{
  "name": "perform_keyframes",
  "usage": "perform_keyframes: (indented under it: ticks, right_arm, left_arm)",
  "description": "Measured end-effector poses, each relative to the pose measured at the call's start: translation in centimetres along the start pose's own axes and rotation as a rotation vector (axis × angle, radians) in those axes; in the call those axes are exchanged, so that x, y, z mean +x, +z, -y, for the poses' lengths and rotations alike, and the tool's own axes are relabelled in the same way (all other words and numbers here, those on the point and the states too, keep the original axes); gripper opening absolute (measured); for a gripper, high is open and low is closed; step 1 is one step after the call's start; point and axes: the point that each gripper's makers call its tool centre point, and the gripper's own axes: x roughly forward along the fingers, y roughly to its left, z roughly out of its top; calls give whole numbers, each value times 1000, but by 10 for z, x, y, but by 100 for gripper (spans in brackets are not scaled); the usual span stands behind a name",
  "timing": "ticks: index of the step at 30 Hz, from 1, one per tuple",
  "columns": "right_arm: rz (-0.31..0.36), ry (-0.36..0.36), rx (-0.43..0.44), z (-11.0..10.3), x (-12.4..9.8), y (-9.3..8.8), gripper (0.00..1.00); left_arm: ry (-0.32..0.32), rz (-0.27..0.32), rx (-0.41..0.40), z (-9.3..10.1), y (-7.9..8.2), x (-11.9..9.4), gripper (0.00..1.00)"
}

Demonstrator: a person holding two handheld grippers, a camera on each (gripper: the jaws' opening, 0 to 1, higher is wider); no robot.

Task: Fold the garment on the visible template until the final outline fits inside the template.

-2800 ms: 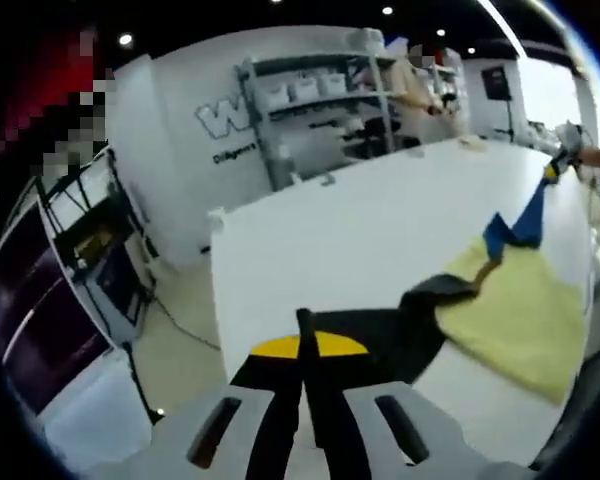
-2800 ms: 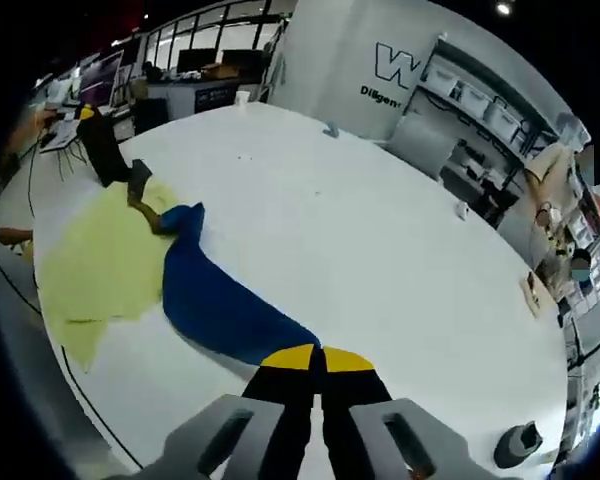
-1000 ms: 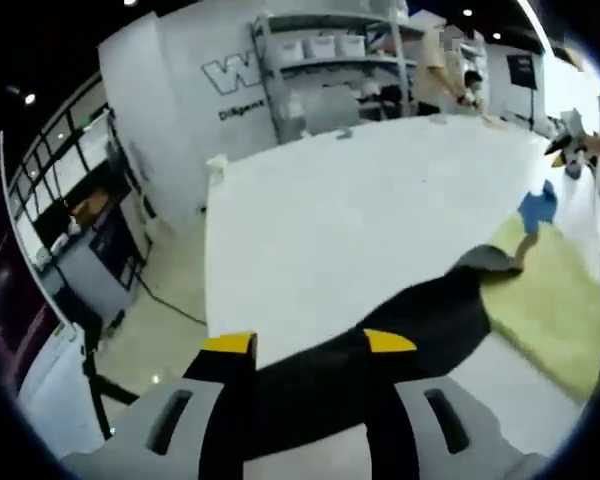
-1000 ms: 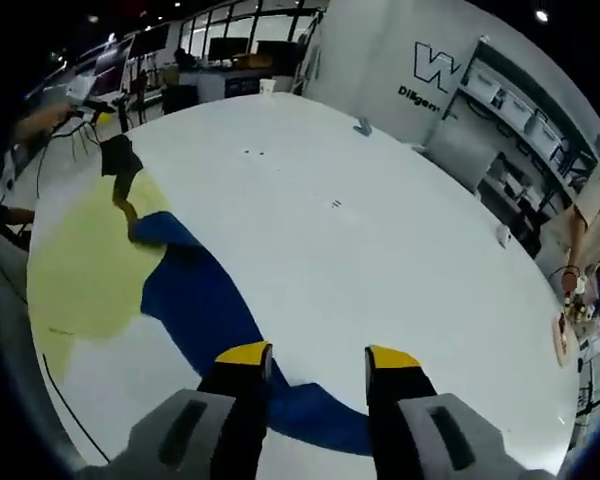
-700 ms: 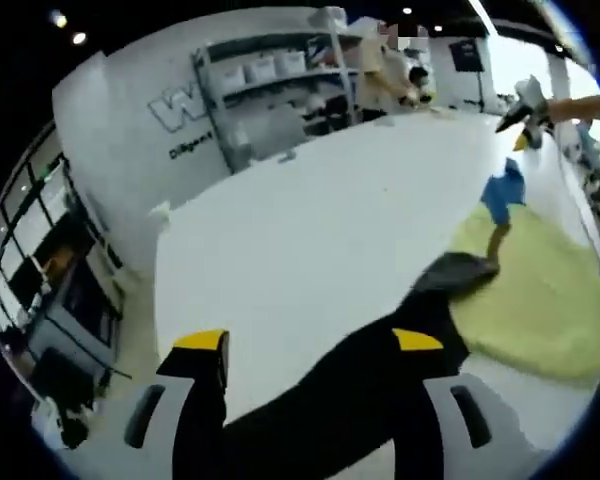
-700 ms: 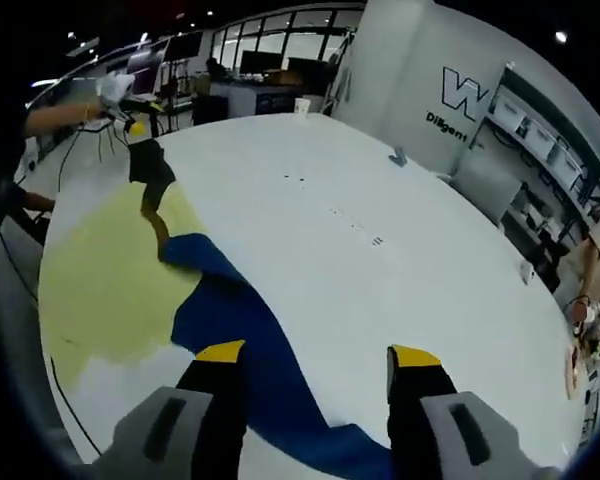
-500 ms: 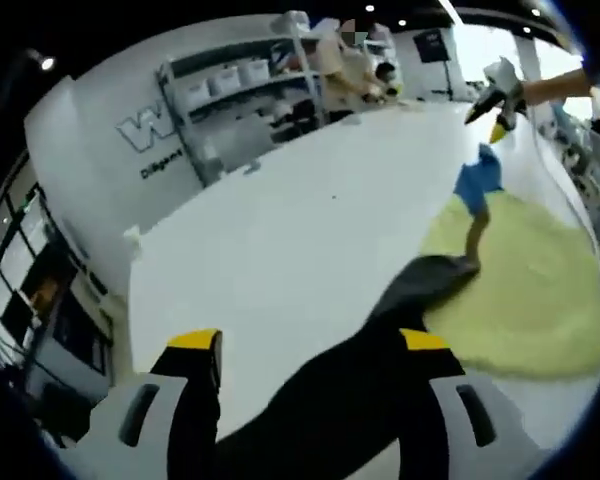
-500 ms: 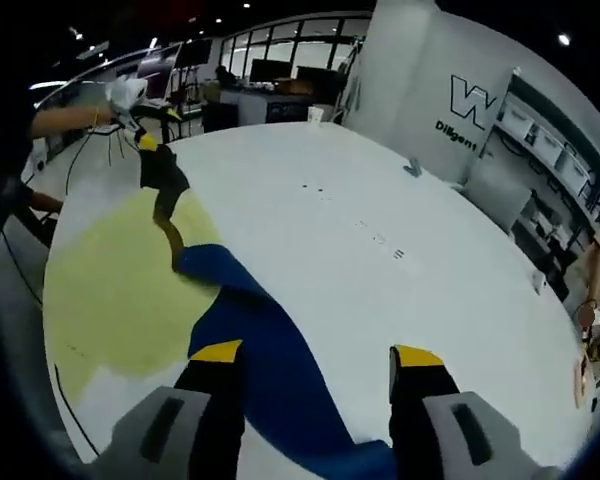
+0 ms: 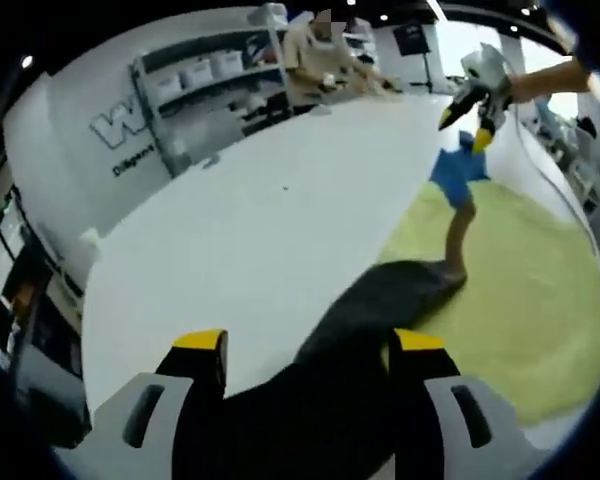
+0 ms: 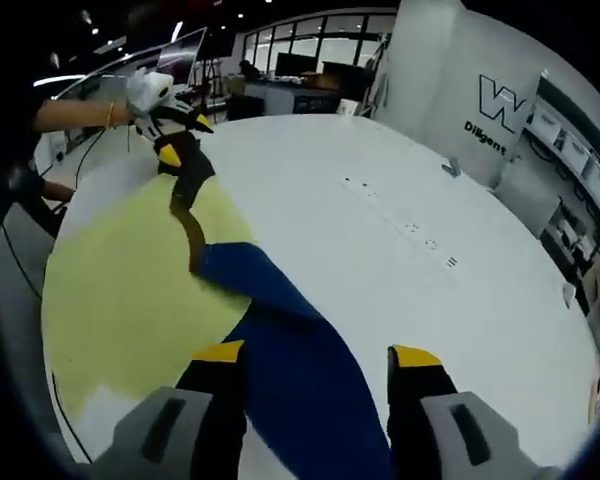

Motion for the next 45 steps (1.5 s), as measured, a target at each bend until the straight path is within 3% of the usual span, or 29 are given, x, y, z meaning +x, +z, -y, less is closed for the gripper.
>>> perform_keyframes:
  ticks: [3,6,11,13,16,19,23,25,26,28,32,35,36,39,40,43,45]
  right_arm:
    - [-1,12,-6,0,6,2,52]
    - [-19,47,-18,-6,16,7,50]
    - [-34,64,-9,1,28,12,48]
    - [-17,68,9,2,32,16,46]
    - [-26,73,40,7,42,15,45]
    - [-36,69,32,10,47,15,45]
    - [-1,70,66,13,50,22,36]
    - [19,68,92,15,52,26,30]
    - [22,73,109,18,54,26,26]
    - [26,70,105,18,54,26,20]
    - [27,62,119,17,55,27,0]
    - [89,77,15,13,53,41,14]
    - [80,86,-35,9,52,41,17]
    - [1,109,-122,3,54,27,7]
    - [3,117,-133,0,54,27,5]
    - [28,155,-142,-11,53,29,10]
    - [6,166,-172,-18,52,25,11]
  left_arm:
    - [-14,-10,21,8,6,3,62]
    - [-1,-64,139,6,5,9,60]
    - [-8,-39,83,7,10,19,59]
    - [1,-40,81,-1,12,26,58]
    - [-26,13,-18,1,25,31,58]
    - [-8,3,-16,-3,26,33,56]
    - [-8,19,-54,-7,32,37,52]
    - [-24,29,-82,-4,33,37,39]
    - [-71,36,-150,0,32,40,32]
    - [-94,37,-193,5,30,42,18]
    - [-132,24,-226,9,27,50,4]
    - [-140,10,-241,12,24,51,4]
    - [-141,8,-248,14,26,51,4]
    - [-137,3,-273,10,24,54,4]
    - [-135,1,-283,13,23,52,4]
    - [-134,9,-304,12,23,52,4]
    - [-140,17,-332,13,24,53,4]
